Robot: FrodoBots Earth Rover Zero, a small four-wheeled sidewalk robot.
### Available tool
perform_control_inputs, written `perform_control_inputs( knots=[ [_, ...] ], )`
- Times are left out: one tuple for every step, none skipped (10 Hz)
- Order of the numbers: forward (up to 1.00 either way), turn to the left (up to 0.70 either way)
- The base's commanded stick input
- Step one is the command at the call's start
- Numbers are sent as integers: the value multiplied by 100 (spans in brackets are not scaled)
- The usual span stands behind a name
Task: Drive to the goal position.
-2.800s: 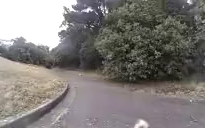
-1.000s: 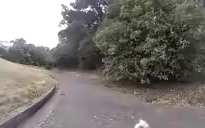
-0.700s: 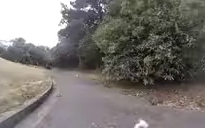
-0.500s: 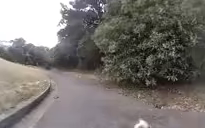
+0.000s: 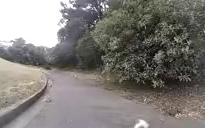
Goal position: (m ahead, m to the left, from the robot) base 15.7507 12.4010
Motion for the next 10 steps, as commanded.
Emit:
perform_control_inputs(
  knots=[
    [70, 14],
    [70, 14],
    [70, 8],
    [70, 2],
    [70, 0],
    [70, 0],
    [70, 2],
    [70, 9],
    [70, 14],
    [70, 14]
  ],
)
